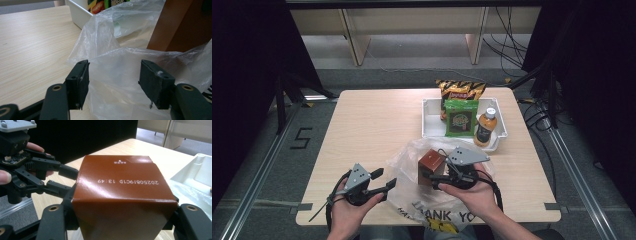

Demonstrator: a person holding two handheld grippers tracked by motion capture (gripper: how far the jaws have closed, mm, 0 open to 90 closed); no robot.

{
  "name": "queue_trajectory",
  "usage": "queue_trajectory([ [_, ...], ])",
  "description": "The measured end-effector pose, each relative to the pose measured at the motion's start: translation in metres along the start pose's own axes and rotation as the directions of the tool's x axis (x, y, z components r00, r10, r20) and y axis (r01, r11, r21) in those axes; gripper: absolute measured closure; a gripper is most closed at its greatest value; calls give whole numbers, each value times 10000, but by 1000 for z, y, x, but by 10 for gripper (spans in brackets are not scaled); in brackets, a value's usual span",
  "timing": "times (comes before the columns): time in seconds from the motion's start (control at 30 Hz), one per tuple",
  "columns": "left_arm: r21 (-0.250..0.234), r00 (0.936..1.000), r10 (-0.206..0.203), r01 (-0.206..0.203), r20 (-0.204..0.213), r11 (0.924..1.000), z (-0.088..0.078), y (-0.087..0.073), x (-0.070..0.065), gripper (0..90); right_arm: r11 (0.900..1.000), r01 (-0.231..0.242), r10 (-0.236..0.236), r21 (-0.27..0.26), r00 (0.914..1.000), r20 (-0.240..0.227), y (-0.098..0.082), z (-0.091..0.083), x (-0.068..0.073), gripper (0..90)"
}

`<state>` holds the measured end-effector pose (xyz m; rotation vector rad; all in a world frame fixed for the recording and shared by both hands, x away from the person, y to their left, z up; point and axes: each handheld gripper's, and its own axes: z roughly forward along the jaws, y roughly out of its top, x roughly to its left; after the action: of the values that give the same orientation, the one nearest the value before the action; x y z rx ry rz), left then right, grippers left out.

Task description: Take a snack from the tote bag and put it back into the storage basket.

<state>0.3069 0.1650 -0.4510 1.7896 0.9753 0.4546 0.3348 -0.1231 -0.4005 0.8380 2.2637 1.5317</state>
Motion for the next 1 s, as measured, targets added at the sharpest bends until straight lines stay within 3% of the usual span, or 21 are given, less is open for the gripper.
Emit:
queue_trajectory([
  [0.07,-10,10000,25,-25,37,10000,0,0,0,405,9997,205,-204,-96,9997,113,2,-3,-3,380],
  [0.13,-43,9999,47,-47,136,10000,0,0,1,405,9998,-185,187,-98,9997,172,3,-5,-2,381],
  [0.27,-56,9999,158,-158,9,9999,-2,1,1,405,9997,76,-72,-215,9998,172,6,-6,-5,381],
  [0.3,-112,10000,8,-7,50,9999,-1,0,1,405,9994,-320,322,-162,9994,153,7,-7,-3,381],
  [0.37,-59,9997,255,-254,38,9997,-1,1,3,405,9994,-211,218,-262,9995,242,9,-8,-6,382],
  [0.4,-48,9999,155,-155,8,9999,-1,1,2,405,9995,121,-117,-282,9998,134,10,-9,-8,382],
  [0.43,-41,9998,192,-192,22,9998,-1,1,2,405,9990,-282,283,-356,9996,19,11,-10,-7,382],
  [0.5,-60,10000,7,-6,71,10000,0,0,2,405,9993,-66,73,-376,9998,203,13,-12,-9,382],
  [0.57,-32,9999,146,-146,-23,9999,-1,1,2,405,9983,-350,355,-464,9993,85,14,-13,-9,382],
  [0.83,-94,9999,99,-98,44,9999,0,0,2,405,9984,-187,208,-533,9990,387,21,-20,-12,383],
  [0.9,-112,10000,87,-86,45,9999,0,0,2,405,9985,-66,86,-543,9992,380,22,-22,-14,384],
  [1.0,-108,9999,133,-132,57,9999,0,0,2,405,9971,-309,322,-689,9993,185,25,-22,-14,384],
])
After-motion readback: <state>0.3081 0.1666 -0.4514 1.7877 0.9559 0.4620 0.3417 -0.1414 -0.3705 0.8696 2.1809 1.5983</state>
